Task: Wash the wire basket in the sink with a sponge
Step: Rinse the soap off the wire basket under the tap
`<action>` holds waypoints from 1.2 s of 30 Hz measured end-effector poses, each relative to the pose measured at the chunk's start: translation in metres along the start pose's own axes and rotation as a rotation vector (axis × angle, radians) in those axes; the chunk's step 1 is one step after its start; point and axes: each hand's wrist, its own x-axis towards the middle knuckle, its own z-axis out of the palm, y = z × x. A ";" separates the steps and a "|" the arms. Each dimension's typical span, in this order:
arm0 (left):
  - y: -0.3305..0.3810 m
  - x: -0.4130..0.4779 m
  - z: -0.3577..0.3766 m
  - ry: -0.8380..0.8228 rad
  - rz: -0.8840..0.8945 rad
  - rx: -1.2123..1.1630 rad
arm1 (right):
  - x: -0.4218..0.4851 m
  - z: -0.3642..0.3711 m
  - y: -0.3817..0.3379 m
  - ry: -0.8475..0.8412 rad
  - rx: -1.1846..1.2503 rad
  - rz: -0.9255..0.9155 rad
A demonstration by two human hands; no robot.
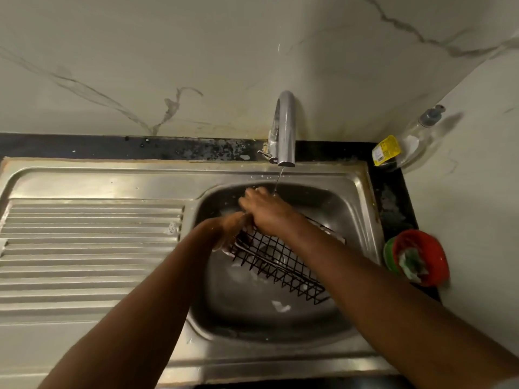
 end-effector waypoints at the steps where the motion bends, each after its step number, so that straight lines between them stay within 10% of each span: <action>1: -0.001 0.000 0.003 0.007 0.009 0.005 | 0.002 0.002 -0.002 0.016 -0.004 -0.036; 7: -0.006 -0.009 -0.008 0.014 0.118 -0.090 | -0.006 0.030 0.047 0.171 0.419 0.132; 24: -0.013 -0.021 -0.016 0.136 0.119 -0.188 | -0.053 0.077 0.123 -0.003 0.216 0.317; 36: -0.009 -0.017 -0.002 0.089 0.137 -0.187 | 0.009 0.037 0.032 0.397 0.151 0.068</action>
